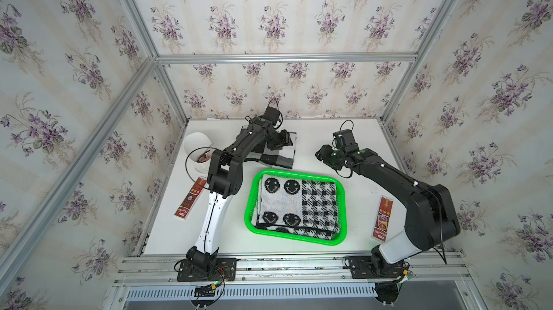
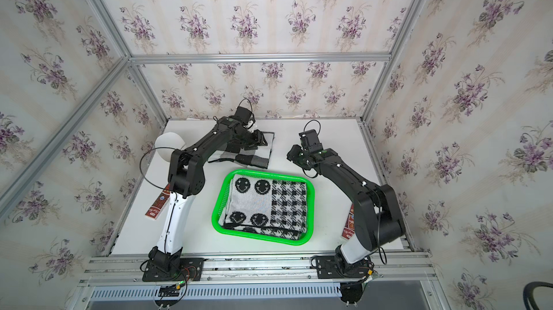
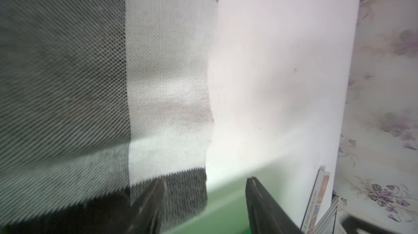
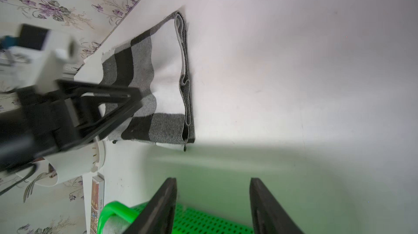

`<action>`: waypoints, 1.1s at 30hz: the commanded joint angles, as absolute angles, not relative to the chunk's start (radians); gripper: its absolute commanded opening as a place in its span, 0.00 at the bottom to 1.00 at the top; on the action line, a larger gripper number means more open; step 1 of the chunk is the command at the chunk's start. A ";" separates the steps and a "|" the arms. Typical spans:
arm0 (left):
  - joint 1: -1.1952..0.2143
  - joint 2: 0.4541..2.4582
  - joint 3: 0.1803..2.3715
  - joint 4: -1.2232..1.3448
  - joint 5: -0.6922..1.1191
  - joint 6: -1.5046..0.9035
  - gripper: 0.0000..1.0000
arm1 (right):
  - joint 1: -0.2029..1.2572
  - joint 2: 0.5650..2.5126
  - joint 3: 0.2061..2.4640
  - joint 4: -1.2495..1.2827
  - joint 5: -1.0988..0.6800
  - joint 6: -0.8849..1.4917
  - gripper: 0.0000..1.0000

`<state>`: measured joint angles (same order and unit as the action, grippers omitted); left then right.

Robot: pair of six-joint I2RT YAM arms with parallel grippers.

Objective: Put the folded scarf in the basket
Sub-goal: Pick up the scarf at the center of the board.

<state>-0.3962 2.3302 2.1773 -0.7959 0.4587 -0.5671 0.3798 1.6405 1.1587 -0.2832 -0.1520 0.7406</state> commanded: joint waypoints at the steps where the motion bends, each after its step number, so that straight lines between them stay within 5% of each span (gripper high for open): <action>1: -0.367 2.221 2.152 -0.827 0.340 -0.554 0.63 | 0.369 1.778 1.256 -0.210 -0.233 0.689 0.57; 7: -0.275 2.176 2.069 -0.933 0.151 -0.523 0.66 | 0.369 2.063 1.491 -0.222 -0.311 0.680 0.57; 16: -0.187 2.111 1.893 -0.877 0.095 -0.523 0.66 | 0.423 2.366 1.822 -0.358 -0.282 0.671 0.55; 23: -0.184 2.034 1.840 -0.860 0.074 -0.517 0.66 | 0.431 2.443 1.873 -0.386 -0.279 0.721 0.53; 26: -0.185 2.005 1.826 -0.857 0.061 -0.520 0.66 | 0.440 2.464 1.894 -0.394 -0.308 0.721 0.38; 30: -0.183 1.980 1.814 -0.848 0.047 -0.510 0.67 | 0.435 2.427 1.852 -0.409 -0.270 0.727 0.02; 33: -0.176 1.965 1.792 -0.816 0.080 -0.495 0.74 | 0.406 2.321 1.730 -0.386 -0.175 0.715 0.00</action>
<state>-0.1814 1.9774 1.8050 -0.8547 0.0711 -0.5171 0.4274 2.3779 1.8023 -0.2913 -0.2855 0.7292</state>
